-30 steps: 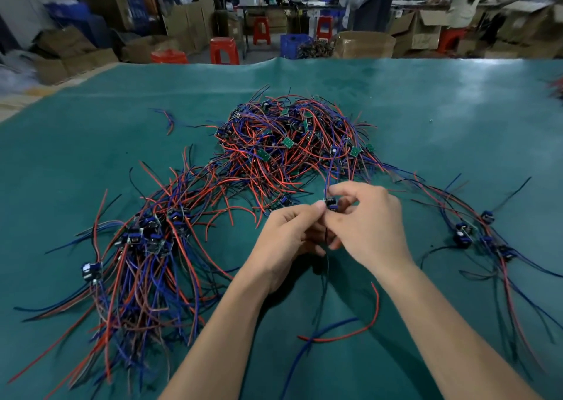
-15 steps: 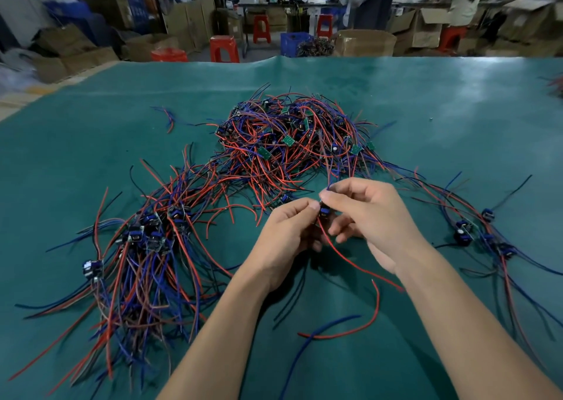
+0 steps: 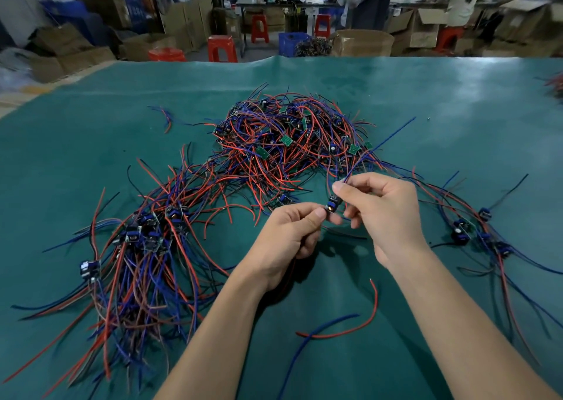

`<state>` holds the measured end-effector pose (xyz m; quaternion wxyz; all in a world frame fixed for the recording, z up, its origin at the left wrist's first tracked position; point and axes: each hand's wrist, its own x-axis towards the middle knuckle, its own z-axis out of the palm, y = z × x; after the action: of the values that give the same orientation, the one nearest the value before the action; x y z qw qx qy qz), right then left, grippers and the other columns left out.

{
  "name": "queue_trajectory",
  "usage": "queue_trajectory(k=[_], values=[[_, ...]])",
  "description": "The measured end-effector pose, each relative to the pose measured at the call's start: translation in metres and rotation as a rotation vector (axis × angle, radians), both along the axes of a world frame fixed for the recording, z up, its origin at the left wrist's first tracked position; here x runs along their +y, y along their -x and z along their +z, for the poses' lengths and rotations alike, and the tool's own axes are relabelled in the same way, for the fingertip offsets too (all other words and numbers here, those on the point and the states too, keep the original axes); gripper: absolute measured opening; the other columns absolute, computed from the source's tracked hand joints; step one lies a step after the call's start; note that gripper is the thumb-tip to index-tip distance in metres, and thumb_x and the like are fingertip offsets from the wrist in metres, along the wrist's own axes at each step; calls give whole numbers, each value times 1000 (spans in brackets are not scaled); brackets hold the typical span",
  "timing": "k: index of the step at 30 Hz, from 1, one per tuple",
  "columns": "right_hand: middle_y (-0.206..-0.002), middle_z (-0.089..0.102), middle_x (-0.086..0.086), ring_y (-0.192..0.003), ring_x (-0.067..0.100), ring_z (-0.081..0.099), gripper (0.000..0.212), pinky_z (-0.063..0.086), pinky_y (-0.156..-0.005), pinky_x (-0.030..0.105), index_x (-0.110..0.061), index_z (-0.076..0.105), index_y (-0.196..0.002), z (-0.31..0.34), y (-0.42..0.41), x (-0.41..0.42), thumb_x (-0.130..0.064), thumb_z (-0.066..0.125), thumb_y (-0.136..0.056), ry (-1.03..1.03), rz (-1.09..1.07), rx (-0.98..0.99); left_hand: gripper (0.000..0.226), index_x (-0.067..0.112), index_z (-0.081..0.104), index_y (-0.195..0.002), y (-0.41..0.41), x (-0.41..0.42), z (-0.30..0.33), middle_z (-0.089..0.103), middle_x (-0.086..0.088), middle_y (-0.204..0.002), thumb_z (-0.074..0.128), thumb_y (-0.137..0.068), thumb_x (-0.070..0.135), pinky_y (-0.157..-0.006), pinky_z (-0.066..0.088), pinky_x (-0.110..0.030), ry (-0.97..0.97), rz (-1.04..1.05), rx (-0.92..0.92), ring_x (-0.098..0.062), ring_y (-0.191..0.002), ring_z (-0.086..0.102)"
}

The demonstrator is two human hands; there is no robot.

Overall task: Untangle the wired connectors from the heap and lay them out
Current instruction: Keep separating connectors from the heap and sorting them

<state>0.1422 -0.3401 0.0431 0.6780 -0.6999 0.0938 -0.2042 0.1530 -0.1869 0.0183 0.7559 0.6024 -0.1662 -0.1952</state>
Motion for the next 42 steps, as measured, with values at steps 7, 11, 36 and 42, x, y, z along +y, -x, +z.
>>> queue_trajectory(k=[7, 11, 36, 42], values=[[-59, 67, -4, -47, 11, 61, 18, 43, -42, 21, -19, 73, -70, 6, -3, -31, -10, 83, -81, 20, -260, -95, 29, 11, 72, -84, -1, 0, -2, 27, 4, -47, 49, -102, 14, -43, 13, -19, -15, -50, -47, -8, -43, 16], [-63, 68, -2, -49, 11, 64, 19, 46, -44, 21, -21, 71, -71, 6, -4, -46, -11, 82, -82, -4, -370, -125, 30, 12, 73, -83, -1, 0, -2, 29, 4, -46, 50, -102, 15, -44, 12, -20, -30, -68, -58, -8, -44, 17], [-77, 66, 26, -68, 18, 52, 14, 39, -48, 26, -13, 79, -79, -10, -4, -15, -26, 80, -85, 156, 244, 11, 24, 5, 62, -96, 2, -2, 4, 68, -11, -64, 41, -106, 12, -45, 39, -17, -37, -17, 26, -12, -46, 54], [-64, 63, 1, -59, 12, 50, 12, 42, -49, 21, -19, 80, -72, -5, -7, -26, -16, 81, -84, 35, 89, -14, 26, 7, 63, -91, 5, -1, 8, 69, -10, -66, 42, -105, 11, -43, 39, -16, -70, -84, 1, -11, -44, 53]])
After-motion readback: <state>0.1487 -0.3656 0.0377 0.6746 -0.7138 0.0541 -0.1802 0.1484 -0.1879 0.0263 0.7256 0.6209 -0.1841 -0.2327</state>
